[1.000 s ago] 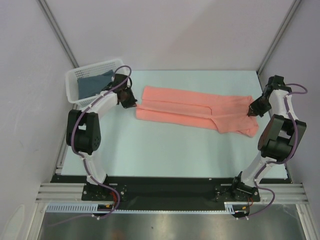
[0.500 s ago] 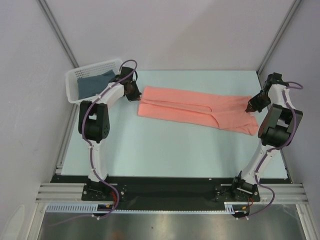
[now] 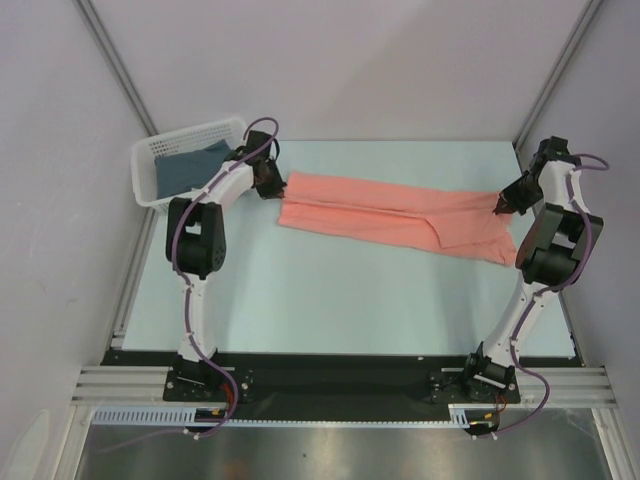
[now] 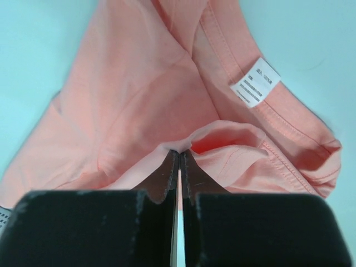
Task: Fold and stack the t-shirts
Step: Fold the tshirt
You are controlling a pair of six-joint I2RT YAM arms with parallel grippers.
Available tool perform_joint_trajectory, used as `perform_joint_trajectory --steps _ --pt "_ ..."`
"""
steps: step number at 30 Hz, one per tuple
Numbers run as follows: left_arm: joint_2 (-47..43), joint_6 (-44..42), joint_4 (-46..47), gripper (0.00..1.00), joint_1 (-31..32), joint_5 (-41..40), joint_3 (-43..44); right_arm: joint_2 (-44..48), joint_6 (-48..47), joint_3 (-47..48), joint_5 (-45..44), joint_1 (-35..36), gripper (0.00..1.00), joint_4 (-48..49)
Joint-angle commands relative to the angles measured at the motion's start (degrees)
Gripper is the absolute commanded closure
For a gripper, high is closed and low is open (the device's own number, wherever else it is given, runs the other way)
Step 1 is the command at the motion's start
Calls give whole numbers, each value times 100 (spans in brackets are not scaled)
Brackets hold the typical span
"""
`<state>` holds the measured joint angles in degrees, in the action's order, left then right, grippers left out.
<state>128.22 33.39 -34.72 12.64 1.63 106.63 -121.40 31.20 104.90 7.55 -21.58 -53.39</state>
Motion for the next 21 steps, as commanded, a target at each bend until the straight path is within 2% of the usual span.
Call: perform_joint_trajectory --steps 1,9,11,13,14,15,16,17,18,20,21 --pt "97 10 -35 100 28 -110 315 -181 -35 373 1 -65 100 -84" --pt "308 54 -96 98 28 -119 543 -498 -18 662 80 -74 97 -102" --pt "335 45 -140 95 28 -145 569 -612 -35 759 123 -74 94 -84" --pt "335 -51 -210 87 36 -363 683 -778 -114 1040 133 -92 90 -171" --pt "317 -86 -341 80 36 -478 745 -858 -158 1189 106 -126 80 -233" --pt "274 -165 -395 63 45 -679 815 -937 -254 1625 -120 -188 74 -503" --pt "204 -227 -430 61 45 -786 824 -1068 -307 1839 -244 -232 66 -654" --pt "-6 -288 -526 51 71 -935 816 -1087 -377 2015 -332 -276 52 -786" --pt "-138 -480 -562 36 98 -1136 746 -1096 -552 2208 -568 -337 47 -1135" --pt "-681 -614 -554 32 185 -1208 536 -791 -790 2220 -1007 -338 35 -1297" --pt "-876 -727 -510 32 229 -1191 195 -571 -895 2019 -1271 -329 32 -1193"
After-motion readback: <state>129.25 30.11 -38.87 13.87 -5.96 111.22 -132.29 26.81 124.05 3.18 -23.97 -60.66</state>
